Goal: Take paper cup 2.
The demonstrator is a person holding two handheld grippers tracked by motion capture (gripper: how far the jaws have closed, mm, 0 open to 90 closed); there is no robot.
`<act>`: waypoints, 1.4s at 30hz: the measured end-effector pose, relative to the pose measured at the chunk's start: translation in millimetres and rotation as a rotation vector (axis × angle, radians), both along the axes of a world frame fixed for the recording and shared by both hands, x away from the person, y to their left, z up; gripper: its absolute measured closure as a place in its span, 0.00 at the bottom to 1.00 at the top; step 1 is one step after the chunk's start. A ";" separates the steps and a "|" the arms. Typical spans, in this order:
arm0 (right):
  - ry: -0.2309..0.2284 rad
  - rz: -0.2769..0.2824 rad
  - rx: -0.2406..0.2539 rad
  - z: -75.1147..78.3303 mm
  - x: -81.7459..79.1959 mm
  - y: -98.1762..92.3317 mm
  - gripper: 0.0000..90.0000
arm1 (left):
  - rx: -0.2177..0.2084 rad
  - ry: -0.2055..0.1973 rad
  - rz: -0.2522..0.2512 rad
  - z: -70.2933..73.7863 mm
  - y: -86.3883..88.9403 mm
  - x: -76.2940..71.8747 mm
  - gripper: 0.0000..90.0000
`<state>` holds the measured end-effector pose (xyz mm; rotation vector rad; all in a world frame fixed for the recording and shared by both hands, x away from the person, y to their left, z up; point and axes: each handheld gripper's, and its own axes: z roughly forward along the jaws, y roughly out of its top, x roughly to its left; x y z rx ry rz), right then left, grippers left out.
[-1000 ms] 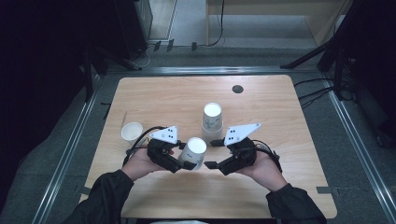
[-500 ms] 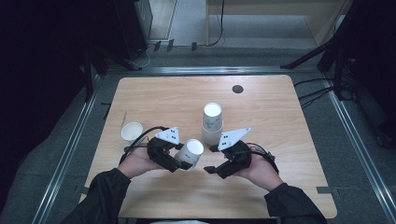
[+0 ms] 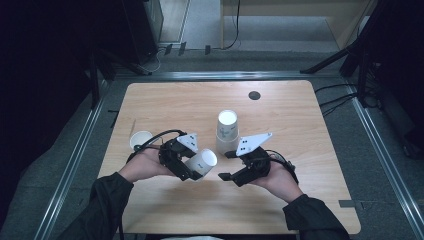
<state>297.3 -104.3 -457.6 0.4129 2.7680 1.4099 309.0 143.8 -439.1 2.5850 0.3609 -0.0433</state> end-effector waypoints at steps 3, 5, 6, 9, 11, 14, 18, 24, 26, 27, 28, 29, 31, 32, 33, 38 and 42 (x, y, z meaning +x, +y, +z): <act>0.006 0.007 -0.004 -0.3 -0.5 2.1 0.29 | 0.030 -0.004 -0.036 7.2 -6.3 0.3 0.33; 0.001 0.016 0.004 -0.9 -0.6 5.0 0.29 | 0.040 -0.014 -0.066 6.6 -10.6 -2.7 0.33; 0.001 0.016 0.004 -0.9 -0.6 5.0 0.29 | 0.040 -0.014 -0.066 6.6 -10.6 -2.7 0.33; 0.007 0.033 0.004 -1.4 -1.9 8.5 0.29 | 0.068 -0.008 -0.098 0.5 -16.1 -6.7 0.33; 0.008 0.048 0.001 -2.1 -2.8 11.3 0.29 | 0.093 -0.014 -0.120 -2.9 -19.8 -9.5 0.33; 0.008 0.072 -0.004 -3.5 -4.2 16.0 0.29 | 0.111 -0.022 -0.141 -5.9 -24.4 -12.8 0.33; 0.024 0.092 -0.008 -4.7 -5.3 20.7 0.29 | 0.106 -0.025 -0.147 -7.9 -27.5 -16.6 0.33; 0.025 0.126 -0.018 -7.2 -6.5 26.7 0.33 | 0.104 -0.011 -0.161 -10.4 -30.4 -17.6 0.33; 0.032 0.136 -0.018 -7.2 -7.1 28.0 0.36 | 0.099 -0.009 -0.160 -10.3 -31.4 -18.0 0.33; 0.030 0.145 -0.017 -7.1 -7.2 28.3 0.38 | 0.100 -0.011 -0.162 -10.4 -31.5 -18.1 0.33; 0.029 0.144 -0.020 -6.2 -7.9 28.3 0.38 | 0.096 -0.012 -0.160 -10.3 -31.3 -18.0 0.33; 0.025 0.141 -0.026 -5.3 -8.4 28.3 0.39 | 0.090 -0.005 -0.162 -10.1 -30.7 -17.5 0.33; 0.029 0.142 -0.027 -2.8 -7.7 28.6 0.39 | 0.067 -0.004 -0.147 -9.3 -28.4 -16.5 0.31; 0.029 0.142 -0.027 -2.8 -7.7 28.6 0.39 | 0.067 -0.004 -0.147 -9.3 -28.4 -16.5 0.29; 0.027 0.140 -0.026 -1.4 -7.8 28.4 0.39 | 0.057 -0.001 -0.139 -8.8 -27.4 -15.7 0.29; 0.018 0.118 0.002 4.3 -5.7 22.0 0.39 | 0.012 -0.001 -0.104 -7.0 -21.9 -12.9 0.14; 0.021 0.099 0.031 8.4 -3.1 14.2 0.39 | -0.049 -0.010 -0.089 -2.0 -16.2 -12.6 0.14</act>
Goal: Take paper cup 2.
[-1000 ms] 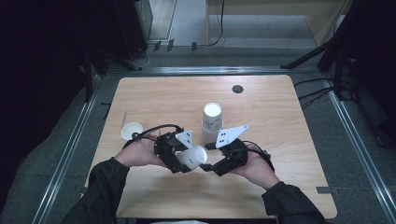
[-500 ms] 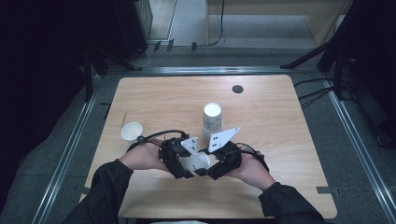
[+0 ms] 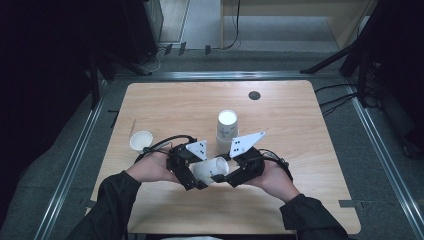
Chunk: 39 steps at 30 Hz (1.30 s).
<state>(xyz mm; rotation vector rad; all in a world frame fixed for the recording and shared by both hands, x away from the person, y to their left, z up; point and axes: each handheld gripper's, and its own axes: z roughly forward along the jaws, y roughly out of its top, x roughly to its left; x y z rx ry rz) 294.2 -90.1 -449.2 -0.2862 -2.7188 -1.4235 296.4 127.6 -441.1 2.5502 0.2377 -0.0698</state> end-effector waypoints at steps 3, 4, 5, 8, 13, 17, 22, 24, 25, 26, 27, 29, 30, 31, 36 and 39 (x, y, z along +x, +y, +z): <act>-0.002 -0.005 0.024 3.0 1.3 -5.2 0.39 | -0.042 -0.021 0.010 3.7 4.2 -0.7 0.13; -0.002 -0.007 0.035 4.0 1.6 -6.7 0.39 | -0.068 -0.016 0.014 5.0 6.6 -1.0 0.12; -0.004 -0.011 0.048 5.3 1.8 -8.3 0.39 | -0.088 -0.009 0.021 5.5 8.3 -0.6 0.12; 0.002 -0.016 0.089 9.4 3.2 -13.0 0.39 | -0.129 0.005 0.040 5.9 11.7 -0.3 0.12; 0.006 -0.018 0.105 12.9 4.2 -17.1 0.39 | -0.173 -0.001 0.058 5.6 15.3 -1.2 0.12; 0.019 -0.022 0.140 17.5 4.5 -22.0 0.39 | -0.222 0.018 0.062 5.5 18.8 -0.8 0.14; 0.028 -0.011 0.169 19.7 4.3 -23.6 0.39 | -0.273 0.026 0.058 5.0 18.4 -4.0 0.14; 0.034 -0.010 0.183 20.7 3.8 -23.4 0.39 | -0.279 0.025 0.057 4.7 18.2 -4.1 0.14; 0.034 -0.010 0.183 20.7 3.8 -23.4 0.39 | -0.285 0.027 0.058 4.4 18.3 -4.0 0.14; 0.038 -0.007 0.192 21.0 3.9 -23.2 0.39 | -0.298 0.032 0.059 3.8 18.2 -4.0 0.14; 0.042 -0.005 0.201 21.4 3.9 -23.0 0.39 | -0.303 0.036 0.060 3.6 18.0 -3.9 0.14; 0.045 -0.001 0.207 21.7 3.7 -22.4 0.39 | -0.308 0.024 0.058 3.9 17.6 -4.3 0.14; 0.047 0.003 0.210 21.8 3.2 -21.8 0.39 | -0.315 0.033 0.055 4.1 17.3 -4.5 0.14; 0.047 0.005 0.212 21.9 2.8 -20.9 0.39 | -0.320 0.027 0.056 4.2 17.2 -5.0 0.14; 0.057 0.019 0.229 22.5 1.6 -17.3 0.39 | -0.329 0.017 0.051 4.9 18.2 -5.2 0.17; 0.053 0.017 0.231 23.1 1.6 -17.8 0.39 | -0.358 0.005 0.043 7.3 21.3 -6.3 0.22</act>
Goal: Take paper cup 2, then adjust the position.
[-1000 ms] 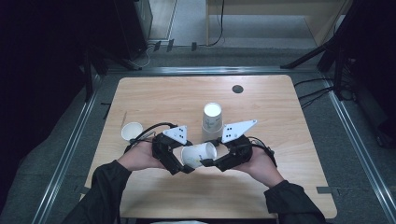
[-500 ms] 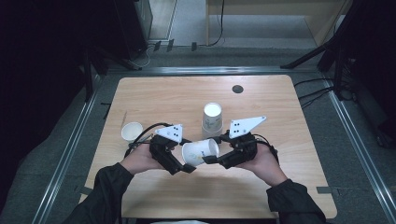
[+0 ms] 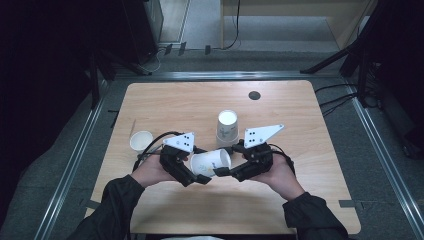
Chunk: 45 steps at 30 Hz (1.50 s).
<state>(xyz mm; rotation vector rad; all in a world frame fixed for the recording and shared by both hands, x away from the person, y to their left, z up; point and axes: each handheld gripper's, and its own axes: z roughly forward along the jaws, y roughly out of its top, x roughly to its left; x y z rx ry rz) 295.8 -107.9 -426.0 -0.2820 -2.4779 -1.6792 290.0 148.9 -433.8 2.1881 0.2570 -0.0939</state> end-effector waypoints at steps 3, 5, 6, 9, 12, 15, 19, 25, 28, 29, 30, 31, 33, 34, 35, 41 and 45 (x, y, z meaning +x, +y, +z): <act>0.003 -0.003 0.007 0.0 0.9 -1.7 0.39 | -0.020 -0.017 0.012 3.7 1.9 -1.8 0.26; 0.009 -0.003 0.017 0.9 0.9 -2.7 0.39 | -0.024 -0.017 0.013 4.7 2.4 -1.7 0.28; 0.011 -0.004 0.017 1.1 1.0 -2.8 0.39 | -0.020 -0.018 0.015 4.5 2.2 -1.6 0.28; 0.005 -0.010 -0.004 0.3 0.2 -1.3 0.36 | -0.003 -0.020 0.011 3.5 1.6 -1.1 0.30; -0.002 -0.018 -0.006 -0.4 0.6 -0.8 0.29 | -0.002 -0.016 0.011 3.9 2.5 -0.7 0.30; -0.010 -0.023 -0.006 -0.1 0.7 -1.2 0.26 | 0.011 -0.018 0.014 4.6 3.8 0.5 0.30; -0.026 -0.032 -0.041 -2.4 1.3 -2.0 0.25 | 0.062 -0.016 0.017 5.2 7.5 3.6 0.30; -0.040 -0.030 -0.080 -8.9 1.6 -2.9 0.25 | 0.101 -0.055 0.017 12.9 11.1 2.0 0.30; -0.042 -0.025 -0.093 -11.7 2.5 -2.4 0.25 | 0.168 -0.063 -0.003 14.2 10.1 1.2 0.30; -0.043 -0.025 -0.100 -12.5 2.6 -1.8 0.25 | 0.189 -0.062 -0.003 13.3 9.0 0.7 0.30; -0.046 -0.024 -0.113 -14.2 2.3 -0.2 0.25 | 0.218 -0.060 -0.010 12.4 7.6 0.9 0.30; -0.046 -0.024 -0.113 -14.2 2.3 -0.2 0.25 | 0.245 -0.060 -0.013 11.2 6.1 0.7 0.30; -0.042 -0.021 -0.122 -15.5 1.7 1.6 0.25 | 0.278 -0.039 -0.021 8.1 2.5 0.8 0.30; -0.048 -0.021 -0.130 -16.4 1.6 2.7 0.25 | 0.299 -0.036 -0.025 6.0 -0.1 0.3 0.30; -0.049 -0.015 -0.142 -18.4 1.0 5.2 0.25 | 0.332 -0.024 -0.033 3.0 -3.7 0.7 0.29; -0.053 -0.003 -0.180 -24.4 1.2 12.1 0.26 | 0.418 -0.014 -0.038 -6.6 -15.1 0.5 0.29; -0.049 0.009 -0.210 -30.1 1.9 16.4 0.28 | 0.449 -0.020 -0.041 -10.4 -19.7 0.3 0.29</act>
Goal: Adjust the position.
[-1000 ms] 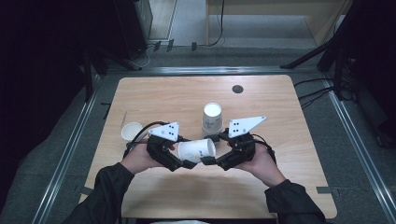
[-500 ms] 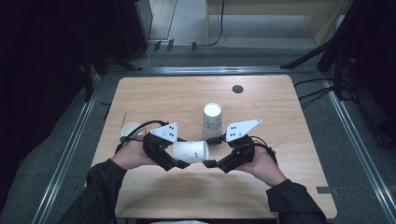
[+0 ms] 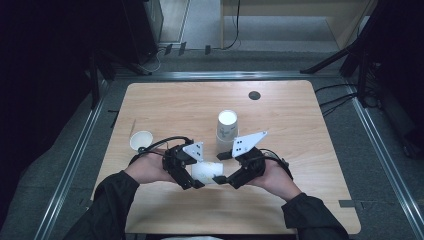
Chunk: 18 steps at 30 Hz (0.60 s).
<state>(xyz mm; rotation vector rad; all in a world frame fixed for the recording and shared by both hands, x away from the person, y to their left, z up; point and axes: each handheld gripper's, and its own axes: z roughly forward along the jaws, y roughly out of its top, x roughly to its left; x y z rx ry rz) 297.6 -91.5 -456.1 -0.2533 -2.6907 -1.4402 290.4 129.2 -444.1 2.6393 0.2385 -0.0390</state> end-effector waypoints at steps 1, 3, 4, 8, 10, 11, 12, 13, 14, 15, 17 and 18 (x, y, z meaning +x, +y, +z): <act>-0.003 0.009 -0.014 -2.1 0.1 1.7 0.29 | 0.006 -0.003 -0.003 -1.2 -1.3 -0.5 0.29; -0.001 0.020 -0.029 -4.9 -0.4 4.7 0.29 | 0.015 -0.001 -0.015 -2.4 -3.8 -1.1 0.29; -0.001 0.020 -0.036 -6.2 -0.9 6.1 0.29 | 0.015 -0.007 -0.018 -3.1 -5.0 -1.5 0.29; 0.010 0.035 -0.076 -12.2 -3.1 12.5 0.30 | 0.038 -0.020 -0.035 -6.3 -9.9 -2.7 0.29; 0.004 0.042 -0.084 -13.4 -3.3 13.9 0.30 | 0.040 -0.021 -0.035 -6.9 -10.5 -3.1 0.29; 0.006 0.043 -0.089 -13.9 -3.8 14.7 0.31 | 0.044 -0.024 -0.039 -7.7 -11.1 -3.3 0.29; -0.008 0.049 -0.093 -14.8 -3.5 15.5 0.32 | 0.047 -0.025 -0.038 -8.0 -11.7 -3.5 0.29; 0.001 0.048 -0.103 -15.2 -4.4 16.0 0.32 | 0.051 -0.030 -0.040 -8.2 -12.2 -3.5 0.29; -0.031 0.055 -0.110 -16.0 -4.6 16.8 0.36 | 0.055 -0.035 -0.039 -8.9 -12.6 -3.3 0.29; -0.031 0.055 -0.110 -16.0 -4.6 16.8 0.36 | 0.059 -0.034 -0.040 -9.3 -12.9 -3.0 0.29; -0.022 0.057 -0.126 -15.9 -5.8 17.4 0.37 | 0.059 -0.031 -0.043 -10.2 -13.3 -3.1 0.29; -0.016 0.056 -0.131 -16.2 -6.0 17.6 0.38 | 0.062 -0.032 -0.045 -10.5 -13.7 -3.1 0.29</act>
